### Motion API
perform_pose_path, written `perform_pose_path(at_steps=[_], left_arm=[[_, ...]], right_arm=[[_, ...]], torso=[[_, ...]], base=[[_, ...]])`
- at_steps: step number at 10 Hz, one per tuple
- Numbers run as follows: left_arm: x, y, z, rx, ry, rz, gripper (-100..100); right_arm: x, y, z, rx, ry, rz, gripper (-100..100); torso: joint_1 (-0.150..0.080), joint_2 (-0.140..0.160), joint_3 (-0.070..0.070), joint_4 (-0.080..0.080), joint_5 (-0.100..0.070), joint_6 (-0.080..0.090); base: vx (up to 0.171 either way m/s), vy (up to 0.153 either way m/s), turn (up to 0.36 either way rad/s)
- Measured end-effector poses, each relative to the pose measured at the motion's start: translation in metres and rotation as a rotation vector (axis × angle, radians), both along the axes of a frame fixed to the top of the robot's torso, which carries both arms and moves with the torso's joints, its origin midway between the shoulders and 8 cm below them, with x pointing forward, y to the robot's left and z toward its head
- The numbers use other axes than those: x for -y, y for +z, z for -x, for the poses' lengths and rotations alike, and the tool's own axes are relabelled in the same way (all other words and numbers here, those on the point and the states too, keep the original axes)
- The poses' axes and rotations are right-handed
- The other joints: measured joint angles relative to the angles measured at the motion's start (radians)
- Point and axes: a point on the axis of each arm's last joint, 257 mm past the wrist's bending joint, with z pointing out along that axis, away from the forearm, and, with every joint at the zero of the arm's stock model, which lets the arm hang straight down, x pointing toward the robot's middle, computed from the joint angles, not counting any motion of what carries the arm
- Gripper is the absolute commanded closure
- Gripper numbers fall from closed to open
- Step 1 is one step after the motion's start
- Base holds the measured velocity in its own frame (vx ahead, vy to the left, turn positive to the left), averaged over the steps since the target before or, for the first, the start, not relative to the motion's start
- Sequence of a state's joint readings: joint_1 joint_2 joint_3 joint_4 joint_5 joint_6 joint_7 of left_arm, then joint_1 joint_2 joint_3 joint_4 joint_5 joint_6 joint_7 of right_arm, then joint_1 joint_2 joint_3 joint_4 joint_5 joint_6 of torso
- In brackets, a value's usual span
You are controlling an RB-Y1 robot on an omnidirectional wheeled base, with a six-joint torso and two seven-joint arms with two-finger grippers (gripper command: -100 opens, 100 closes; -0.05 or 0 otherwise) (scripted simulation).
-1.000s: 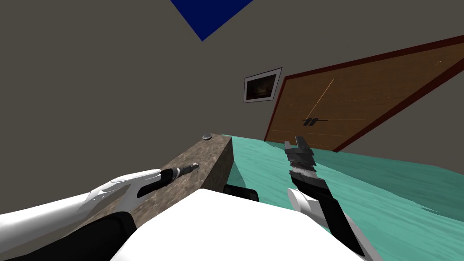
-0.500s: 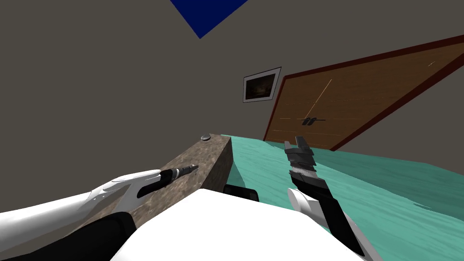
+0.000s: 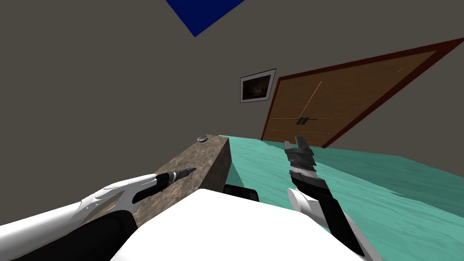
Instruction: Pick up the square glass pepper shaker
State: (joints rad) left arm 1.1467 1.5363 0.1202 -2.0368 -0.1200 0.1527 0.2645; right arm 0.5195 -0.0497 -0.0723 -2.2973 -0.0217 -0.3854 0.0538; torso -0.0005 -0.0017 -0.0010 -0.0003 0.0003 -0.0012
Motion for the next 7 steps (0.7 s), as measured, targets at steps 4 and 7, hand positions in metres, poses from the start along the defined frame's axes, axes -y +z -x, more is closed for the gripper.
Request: perform_pose_path(at_steps=[4,7], left_arm=[[0.0000,0.0002,-0.0002,0.000,-0.001,-0.001,100],[0.0033,0.0031,-0.0015,0.000,-0.008,0.000,100]], right_arm=[[0.0000,0.0000,0.0000,0.000,0.000,0.000,0],[0.0000,0.0000,0.0000,0.000,0.000,0.000,0]], torso=[[0.001,0.001,0.001,0.000,0.001,0.000],[0.001,0.002,0.001,0.000,0.000,-0.001]], base=[[0.000,0.000,0.000],[-0.018,0.013,0.081]])
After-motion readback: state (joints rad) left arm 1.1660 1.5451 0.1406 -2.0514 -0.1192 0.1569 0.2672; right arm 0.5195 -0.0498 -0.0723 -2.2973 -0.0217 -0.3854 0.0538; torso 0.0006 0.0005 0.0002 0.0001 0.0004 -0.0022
